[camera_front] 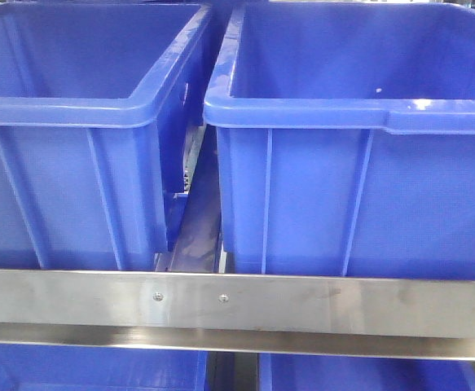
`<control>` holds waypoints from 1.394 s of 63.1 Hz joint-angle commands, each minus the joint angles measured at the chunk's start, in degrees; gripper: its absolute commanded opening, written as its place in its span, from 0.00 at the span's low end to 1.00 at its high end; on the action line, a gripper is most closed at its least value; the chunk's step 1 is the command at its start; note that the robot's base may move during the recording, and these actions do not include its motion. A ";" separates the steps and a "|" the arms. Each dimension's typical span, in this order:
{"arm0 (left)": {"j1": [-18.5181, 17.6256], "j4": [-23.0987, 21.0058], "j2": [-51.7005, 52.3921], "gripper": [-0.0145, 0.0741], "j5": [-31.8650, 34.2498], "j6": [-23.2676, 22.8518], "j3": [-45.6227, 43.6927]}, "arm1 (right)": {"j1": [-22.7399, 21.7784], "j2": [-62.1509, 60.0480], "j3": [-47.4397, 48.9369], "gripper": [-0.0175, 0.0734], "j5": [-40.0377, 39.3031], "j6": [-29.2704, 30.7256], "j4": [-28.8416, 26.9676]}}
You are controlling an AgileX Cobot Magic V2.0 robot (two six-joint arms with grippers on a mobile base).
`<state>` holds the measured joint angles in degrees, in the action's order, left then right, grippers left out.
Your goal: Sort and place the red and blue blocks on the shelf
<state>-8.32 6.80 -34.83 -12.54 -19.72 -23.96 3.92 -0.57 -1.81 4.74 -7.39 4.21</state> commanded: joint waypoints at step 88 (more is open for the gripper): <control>-0.87 4.98 6.11 0.32 4.71 -0.22 -0.50 | -0.46 -1.01 0.02 0.25 -5.36 0.31 0.71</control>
<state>-8.88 10.41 -30.71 -12.42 -19.72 -23.73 3.92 -0.57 -1.81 4.69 -7.39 4.21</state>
